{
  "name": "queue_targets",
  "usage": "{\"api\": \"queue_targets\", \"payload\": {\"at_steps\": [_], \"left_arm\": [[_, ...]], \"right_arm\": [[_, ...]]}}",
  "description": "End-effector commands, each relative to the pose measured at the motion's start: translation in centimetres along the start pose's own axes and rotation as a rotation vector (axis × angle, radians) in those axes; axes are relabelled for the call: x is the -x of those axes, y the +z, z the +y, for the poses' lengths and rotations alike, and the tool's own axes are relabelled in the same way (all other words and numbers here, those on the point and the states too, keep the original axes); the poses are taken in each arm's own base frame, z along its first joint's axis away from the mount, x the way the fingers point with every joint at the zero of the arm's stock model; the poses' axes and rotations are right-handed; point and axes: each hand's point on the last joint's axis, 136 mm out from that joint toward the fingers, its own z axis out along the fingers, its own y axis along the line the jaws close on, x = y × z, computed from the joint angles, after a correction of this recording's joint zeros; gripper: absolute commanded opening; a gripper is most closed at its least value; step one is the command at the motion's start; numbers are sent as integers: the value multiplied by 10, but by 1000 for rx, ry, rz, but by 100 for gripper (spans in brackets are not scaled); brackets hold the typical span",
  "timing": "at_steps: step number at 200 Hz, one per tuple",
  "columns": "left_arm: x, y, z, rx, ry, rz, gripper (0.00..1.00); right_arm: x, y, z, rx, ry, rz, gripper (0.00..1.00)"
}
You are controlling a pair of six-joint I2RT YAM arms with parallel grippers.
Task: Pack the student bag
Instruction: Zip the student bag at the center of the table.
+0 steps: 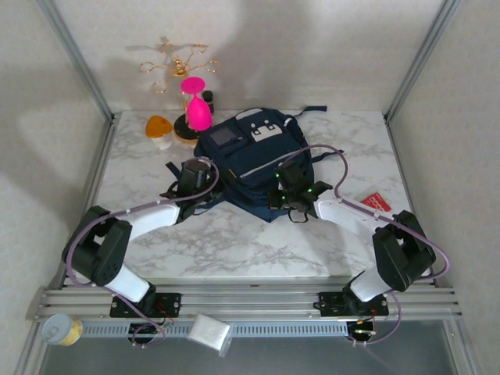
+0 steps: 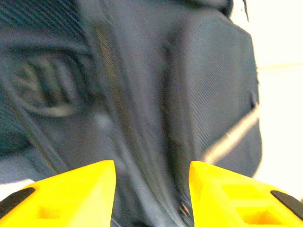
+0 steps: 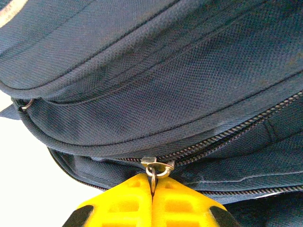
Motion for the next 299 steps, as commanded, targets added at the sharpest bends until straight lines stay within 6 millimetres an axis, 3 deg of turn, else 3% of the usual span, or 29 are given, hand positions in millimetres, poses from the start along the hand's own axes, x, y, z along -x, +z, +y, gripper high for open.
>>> {"api": "queue_targets", "payload": {"at_steps": [1, 25, 53, 137, 151, 164, 179, 215, 245, 267, 299], "left_arm": [[-18, -7, -17, -78, -87, 9, 45], [-47, -4, -37, -137, -144, 16, 46], [-71, 6, -39, -140, -222, 32, 46], [-60, 42, -29, -51, -298, -125, 37], [-59, 47, -22, -31, -308, -144, 29], [-57, 47, -13, -9, -320, -169, 14], [-50, 37, -6, 1, -324, -211, 0], [-31, 1, 9, 37, -278, -267, 0], [-15, -31, 49, 92, -273, -247, 0], [0, -57, 71, 137, -216, -255, 0], [39, -86, 102, 223, -129, -261, 0]], "right_arm": [[4, 0, 15, 45, -47, -1, 0], [1, 4, 13, 44, -53, 3, 0], [4, 5, 12, 38, -49, -13, 0], [5, 13, 16, 66, -50, -26, 0], [5, 13, 14, 54, -50, -25, 0], [7, 12, 12, 35, -46, -27, 0], [9, 10, 5, -11, -40, -25, 0], [6, -5, -12, -104, -72, -19, 0], [-13, -17, -40, -195, -97, 31, 0], [-15, -23, -53, -210, -80, 49, 0], [-3, -22, -46, -184, -105, 24, 0]]}}
